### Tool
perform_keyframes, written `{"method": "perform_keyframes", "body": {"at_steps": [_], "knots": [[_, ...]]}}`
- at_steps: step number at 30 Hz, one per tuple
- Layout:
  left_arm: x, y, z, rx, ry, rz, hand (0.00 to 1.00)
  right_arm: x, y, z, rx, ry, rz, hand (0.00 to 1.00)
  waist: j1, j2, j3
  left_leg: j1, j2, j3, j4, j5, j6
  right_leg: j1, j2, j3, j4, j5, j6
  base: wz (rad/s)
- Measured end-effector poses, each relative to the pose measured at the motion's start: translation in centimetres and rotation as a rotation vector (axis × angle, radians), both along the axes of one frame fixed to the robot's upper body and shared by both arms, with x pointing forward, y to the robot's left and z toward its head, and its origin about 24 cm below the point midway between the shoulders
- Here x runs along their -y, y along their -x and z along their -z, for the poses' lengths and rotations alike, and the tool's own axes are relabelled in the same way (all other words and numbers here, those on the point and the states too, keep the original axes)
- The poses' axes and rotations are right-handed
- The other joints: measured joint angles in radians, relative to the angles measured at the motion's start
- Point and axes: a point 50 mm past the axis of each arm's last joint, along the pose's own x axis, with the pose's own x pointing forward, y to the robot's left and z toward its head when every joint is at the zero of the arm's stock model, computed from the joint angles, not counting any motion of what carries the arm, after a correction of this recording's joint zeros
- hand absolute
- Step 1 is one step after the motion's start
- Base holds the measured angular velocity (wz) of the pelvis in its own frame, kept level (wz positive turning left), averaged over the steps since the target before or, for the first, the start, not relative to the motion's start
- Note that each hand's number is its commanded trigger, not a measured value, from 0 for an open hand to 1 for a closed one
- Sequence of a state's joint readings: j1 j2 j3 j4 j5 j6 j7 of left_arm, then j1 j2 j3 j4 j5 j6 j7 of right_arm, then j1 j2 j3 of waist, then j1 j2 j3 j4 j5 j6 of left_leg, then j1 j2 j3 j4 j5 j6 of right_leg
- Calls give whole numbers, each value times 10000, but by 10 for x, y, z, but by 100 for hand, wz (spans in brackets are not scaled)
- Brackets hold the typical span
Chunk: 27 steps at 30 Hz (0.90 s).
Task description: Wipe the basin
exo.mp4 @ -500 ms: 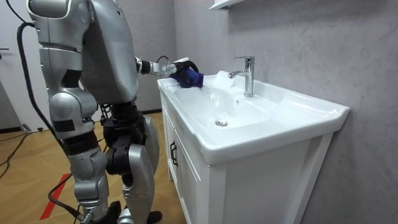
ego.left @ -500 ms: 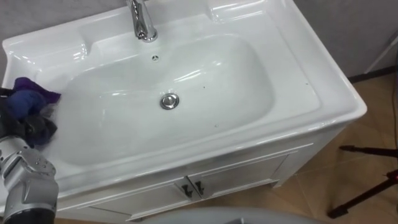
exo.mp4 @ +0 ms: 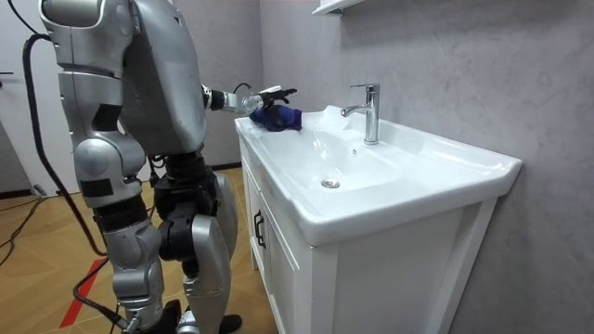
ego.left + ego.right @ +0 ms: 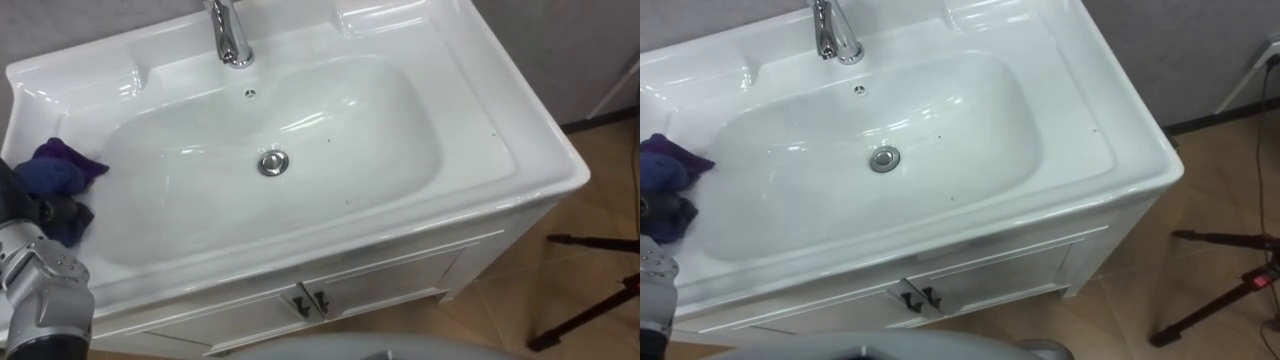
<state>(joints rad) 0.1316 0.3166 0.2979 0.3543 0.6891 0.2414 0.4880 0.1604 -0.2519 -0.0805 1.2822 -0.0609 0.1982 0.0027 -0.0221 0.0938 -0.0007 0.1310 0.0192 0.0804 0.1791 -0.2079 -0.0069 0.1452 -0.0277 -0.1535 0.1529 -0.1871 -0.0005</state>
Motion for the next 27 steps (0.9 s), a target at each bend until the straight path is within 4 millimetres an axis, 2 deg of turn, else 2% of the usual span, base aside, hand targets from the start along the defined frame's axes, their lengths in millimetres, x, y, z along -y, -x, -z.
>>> {"method": "perform_keyframes", "body": {"at_steps": [13,17,22,27], "knots": [[0,-2,-1,43,13,18,0,0,0,0,42,-26,165,0,-6,0,-1,-13,0,1,7,0,0,-24,2,13,-2,0,0,0],[0,-2,1,417,676,-214,0,0,-1,0,83,-26,154,0,-24,-8,3,-23,-2,-17,4,0,0,-26,1,-20,-6,0,0,0],[1,-2,5,1640,2861,-943,0,0,-3,0,53,-15,117,0,-31,12,-22,-13,-7,-14,17,0,0,-14,-5,-42,8,-1,1,0],[6,-1,15,2872,5847,-1622,0,0,-7,0,319,18,165,0,-17,-58,10,59,-15,-82,28,0,1,94,-19,-114,5,-2,3,3]]}}
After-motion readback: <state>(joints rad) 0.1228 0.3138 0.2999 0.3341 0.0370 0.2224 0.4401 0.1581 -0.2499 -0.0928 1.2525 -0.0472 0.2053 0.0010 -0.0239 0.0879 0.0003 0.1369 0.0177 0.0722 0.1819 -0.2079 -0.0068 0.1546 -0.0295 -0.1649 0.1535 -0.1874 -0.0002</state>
